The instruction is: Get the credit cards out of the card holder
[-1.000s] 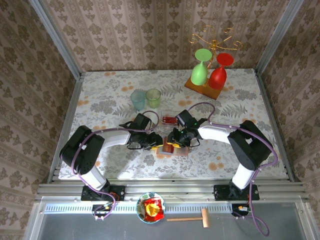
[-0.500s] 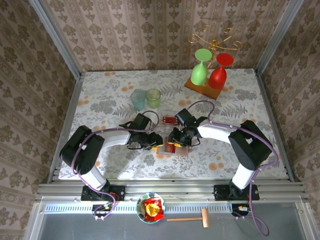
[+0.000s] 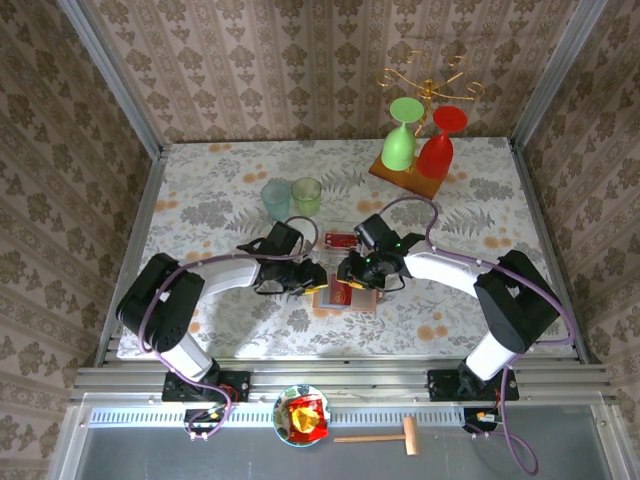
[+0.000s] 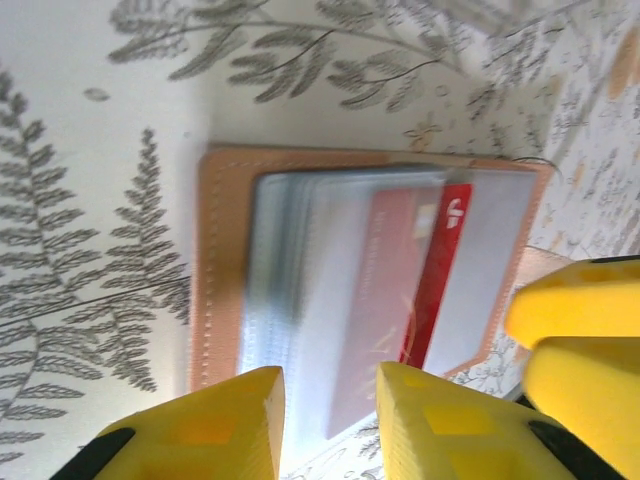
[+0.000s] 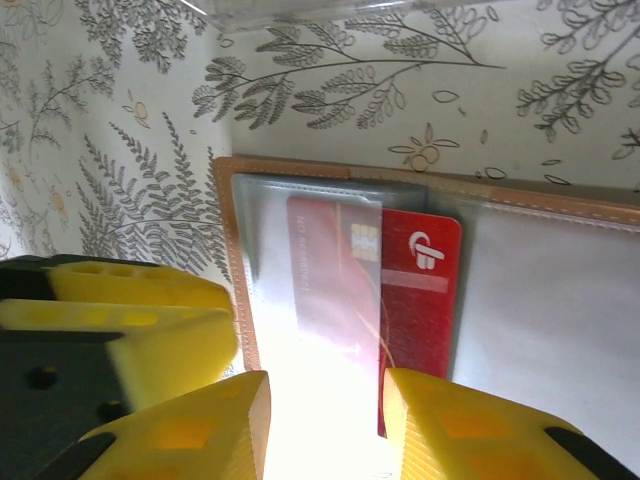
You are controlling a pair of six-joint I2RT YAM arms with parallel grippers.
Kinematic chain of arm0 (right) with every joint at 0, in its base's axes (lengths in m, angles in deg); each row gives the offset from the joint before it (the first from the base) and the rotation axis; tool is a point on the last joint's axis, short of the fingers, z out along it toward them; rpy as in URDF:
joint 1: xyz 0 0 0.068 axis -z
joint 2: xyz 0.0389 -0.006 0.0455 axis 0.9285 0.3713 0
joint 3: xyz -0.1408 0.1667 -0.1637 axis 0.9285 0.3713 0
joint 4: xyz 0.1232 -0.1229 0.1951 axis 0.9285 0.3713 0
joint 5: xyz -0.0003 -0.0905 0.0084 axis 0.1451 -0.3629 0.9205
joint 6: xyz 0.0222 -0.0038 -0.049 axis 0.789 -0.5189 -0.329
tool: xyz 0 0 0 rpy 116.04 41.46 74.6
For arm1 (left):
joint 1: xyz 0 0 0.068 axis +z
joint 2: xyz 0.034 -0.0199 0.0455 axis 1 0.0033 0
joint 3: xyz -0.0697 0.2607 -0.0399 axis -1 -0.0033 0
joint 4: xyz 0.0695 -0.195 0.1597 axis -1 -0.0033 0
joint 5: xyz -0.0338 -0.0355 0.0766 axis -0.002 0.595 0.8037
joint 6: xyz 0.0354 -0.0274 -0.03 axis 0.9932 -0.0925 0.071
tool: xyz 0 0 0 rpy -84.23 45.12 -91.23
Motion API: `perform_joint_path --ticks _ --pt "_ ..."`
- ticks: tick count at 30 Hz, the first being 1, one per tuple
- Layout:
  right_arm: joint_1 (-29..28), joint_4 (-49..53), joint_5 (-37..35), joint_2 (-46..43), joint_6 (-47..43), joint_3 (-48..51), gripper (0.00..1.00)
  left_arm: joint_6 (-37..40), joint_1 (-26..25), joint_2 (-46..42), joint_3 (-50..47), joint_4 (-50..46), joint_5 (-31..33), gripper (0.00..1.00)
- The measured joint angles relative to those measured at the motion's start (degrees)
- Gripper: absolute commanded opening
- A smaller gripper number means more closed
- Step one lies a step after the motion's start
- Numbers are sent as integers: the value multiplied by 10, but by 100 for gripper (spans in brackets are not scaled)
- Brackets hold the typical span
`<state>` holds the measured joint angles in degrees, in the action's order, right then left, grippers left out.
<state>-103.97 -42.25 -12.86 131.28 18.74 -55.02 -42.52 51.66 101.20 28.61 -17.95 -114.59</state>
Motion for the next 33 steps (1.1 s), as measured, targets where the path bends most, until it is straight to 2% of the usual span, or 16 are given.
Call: perform_joint_path --ticks 15,33 --pt "10 -70 29 0 21 56 35 0 -21 13 31 1 -27 9" --pt "14 -74 30 0 27 71 34 9 -23 53 37 -25 -26 3"
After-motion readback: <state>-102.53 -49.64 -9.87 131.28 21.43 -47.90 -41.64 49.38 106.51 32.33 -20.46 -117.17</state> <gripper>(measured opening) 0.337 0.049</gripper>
